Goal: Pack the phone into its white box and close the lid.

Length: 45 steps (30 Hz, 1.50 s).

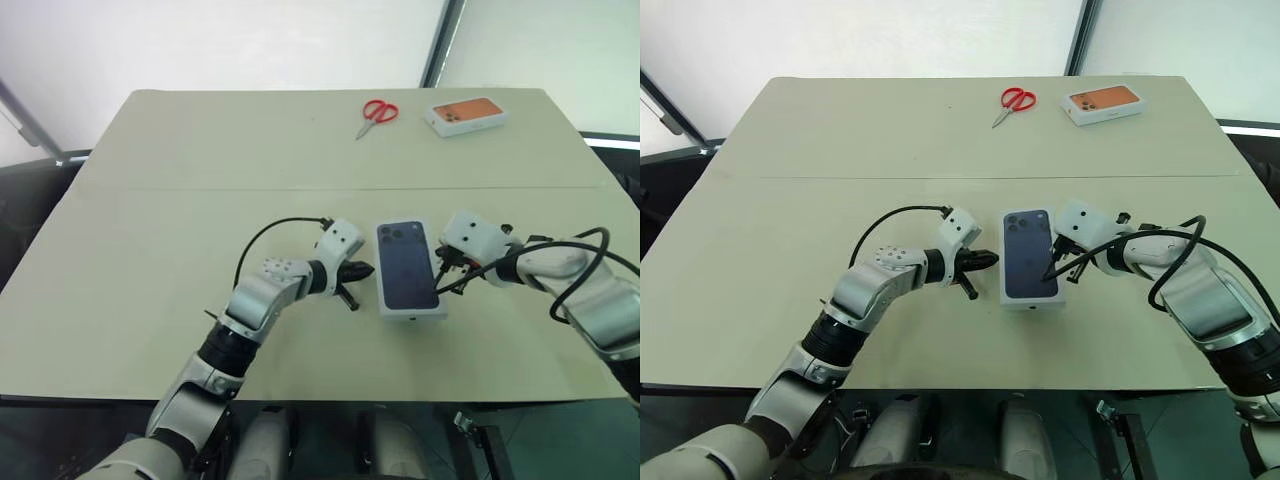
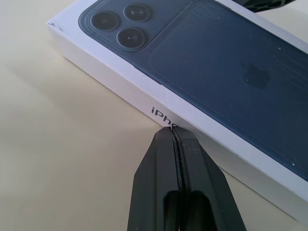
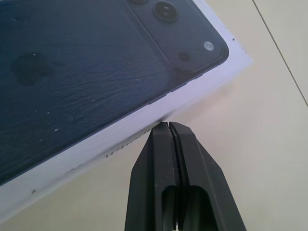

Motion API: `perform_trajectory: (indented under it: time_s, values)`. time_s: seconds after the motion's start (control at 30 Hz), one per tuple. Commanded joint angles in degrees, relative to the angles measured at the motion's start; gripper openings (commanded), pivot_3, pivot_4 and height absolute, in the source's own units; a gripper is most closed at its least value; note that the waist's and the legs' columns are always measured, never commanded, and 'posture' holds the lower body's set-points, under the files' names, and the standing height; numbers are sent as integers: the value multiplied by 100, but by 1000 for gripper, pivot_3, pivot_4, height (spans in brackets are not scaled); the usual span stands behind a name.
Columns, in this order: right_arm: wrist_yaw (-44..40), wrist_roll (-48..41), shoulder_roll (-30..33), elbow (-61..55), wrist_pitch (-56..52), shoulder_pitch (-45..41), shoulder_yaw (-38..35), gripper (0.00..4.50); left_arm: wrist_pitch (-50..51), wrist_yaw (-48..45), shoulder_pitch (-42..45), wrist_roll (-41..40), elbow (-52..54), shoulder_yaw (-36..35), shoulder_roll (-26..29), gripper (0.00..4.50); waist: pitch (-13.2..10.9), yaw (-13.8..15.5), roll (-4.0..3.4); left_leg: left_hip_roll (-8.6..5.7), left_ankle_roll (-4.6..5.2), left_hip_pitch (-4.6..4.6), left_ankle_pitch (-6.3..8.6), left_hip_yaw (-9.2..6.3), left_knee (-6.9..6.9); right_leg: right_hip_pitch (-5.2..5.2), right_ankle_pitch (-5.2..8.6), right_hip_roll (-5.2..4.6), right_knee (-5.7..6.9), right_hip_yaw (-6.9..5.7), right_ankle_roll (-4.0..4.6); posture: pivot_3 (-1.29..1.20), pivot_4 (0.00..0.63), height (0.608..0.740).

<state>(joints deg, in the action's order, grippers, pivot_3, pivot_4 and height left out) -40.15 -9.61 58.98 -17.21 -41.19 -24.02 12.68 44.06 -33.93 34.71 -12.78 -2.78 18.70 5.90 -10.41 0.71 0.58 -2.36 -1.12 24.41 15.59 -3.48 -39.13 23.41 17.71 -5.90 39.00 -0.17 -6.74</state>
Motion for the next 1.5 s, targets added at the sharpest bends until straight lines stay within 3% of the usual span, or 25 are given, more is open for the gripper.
perform_trajectory:
  time_s: [0.03, 0.7, 0.9, 1.07, 1.27, 1.5]
  values:
    - [-98, 97, -67, -84, 96, -30, -230, 35, -183, 8, 142, -136, 173, -153, -200, 0, 0, -1, 0, 0, 0, 0, 0, 0, 0, 0, 0, 0, 0, 0, 0, 0, 150, 697]
    - [-285, 517, -231, -116, 161, 227, -235, 35, -217, -113, -11, -42, 256, -114, -75, 0, 0, -5, 0, 0, -5, -1, -3, 0, 0, 0, 0, 1, 1, 0, 0, 0, 150, 697]
    - [-332, 520, 37, 84, 266, 198, -836, 35, -84, -114, -178, -395, 524, -684, 74, 0, 0, -10, -1, 1, -6, -1, -3, 0, 1, 2, 0, 1, 4, 0, 0, 0, 150, 697]
    - [-925, -139, 125, -220, 405, 481, -1653, 35, -151, 11, 192, -582, 390, -1102, 15, 0, 0, 4, 1, 1, -7, -1, -4, -1, 0, 0, 0, 1, 3, -2, 0, 0, 150, 697]
    - [-1664, -1162, 135, -1328, -50, 1380, -2111, 35, -628, 123, 1097, -150, -827, -810, -375, 0, -1, 15, 5, -4, -6, -2, -3, -4, -3, -11, 0, -1, -1, -6, -1, 0, 150, 697]
    - [-1125, -679, 56, -1547, -117, 1993, -1460, 35, -787, 155, 1711, 474, -2411, -215, -765, 0, -1, -23, 4, -2, -4, -7, -2, -1, -1, -8, 0, 2, 5, -6, -3, 0, 150, 697]
